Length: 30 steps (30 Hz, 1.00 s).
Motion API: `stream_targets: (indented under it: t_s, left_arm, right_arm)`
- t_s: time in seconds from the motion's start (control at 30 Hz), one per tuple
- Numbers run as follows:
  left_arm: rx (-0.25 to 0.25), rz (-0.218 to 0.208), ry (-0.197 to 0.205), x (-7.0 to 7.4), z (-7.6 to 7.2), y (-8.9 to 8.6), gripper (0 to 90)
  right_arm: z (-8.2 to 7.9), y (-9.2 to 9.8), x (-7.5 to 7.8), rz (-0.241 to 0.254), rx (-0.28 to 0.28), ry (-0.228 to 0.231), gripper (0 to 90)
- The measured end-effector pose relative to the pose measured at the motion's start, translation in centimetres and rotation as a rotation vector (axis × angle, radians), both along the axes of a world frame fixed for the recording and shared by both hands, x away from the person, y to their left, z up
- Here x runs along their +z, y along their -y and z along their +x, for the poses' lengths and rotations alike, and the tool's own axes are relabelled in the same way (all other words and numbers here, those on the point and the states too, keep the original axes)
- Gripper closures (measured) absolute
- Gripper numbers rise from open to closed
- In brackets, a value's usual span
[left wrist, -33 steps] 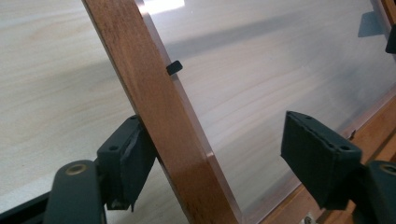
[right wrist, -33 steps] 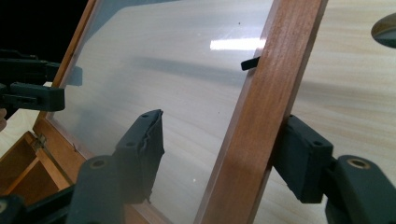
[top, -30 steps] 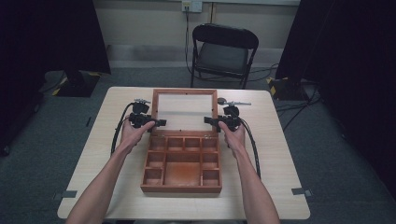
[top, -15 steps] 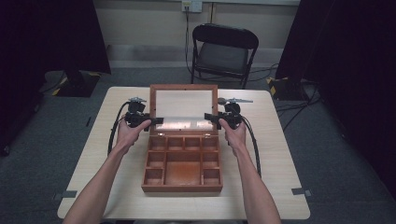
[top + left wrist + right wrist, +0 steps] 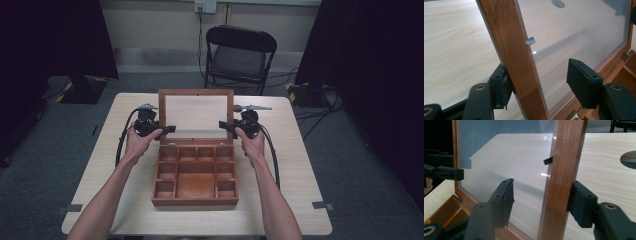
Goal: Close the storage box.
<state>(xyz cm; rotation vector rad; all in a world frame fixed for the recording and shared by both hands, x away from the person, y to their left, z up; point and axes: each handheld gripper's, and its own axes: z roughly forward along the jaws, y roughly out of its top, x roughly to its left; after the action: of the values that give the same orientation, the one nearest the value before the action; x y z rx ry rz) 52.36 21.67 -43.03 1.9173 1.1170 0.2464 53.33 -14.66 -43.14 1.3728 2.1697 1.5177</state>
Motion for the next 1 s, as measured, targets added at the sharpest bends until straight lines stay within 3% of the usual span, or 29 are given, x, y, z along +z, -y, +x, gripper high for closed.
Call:
stream_targets:
  t_s: [0.03, 0.27, 0.5, 0.83, 1.0]
  left_arm:
    - [0.001, 0.012, 0.006, -0.1, -0.2, 0.1, 36.0]
    - [0.004, -0.006, 0.011, -0.1, -0.6, -0.3, 37.7]
    - [-0.005, -0.007, 0.019, 0.3, -0.7, -0.4, 42.4]
    - [-0.007, -0.022, 0.053, 1.5, -1.1, -0.4, 43.4]
    - [-0.021, -0.007, 0.069, 2.2, -1.6, -0.4, 43.8]
  right_arm:
    - [0.1, -0.1, 0.0, 0.008, 0.011, -0.007, 35.8]
    - [0.1, -0.4, 0.0, 0.004, 0.015, -0.008, 34.1]
    - [-0.2, -0.1, 0.2, -0.001, 0.007, 0.018, 41.9]
    - [-1.3, 0.2, 1.0, 0.003, 0.023, 0.050, 43.5]
    - [-1.7, 0.4, 1.4, 0.001, 0.037, 0.066, 44.2]
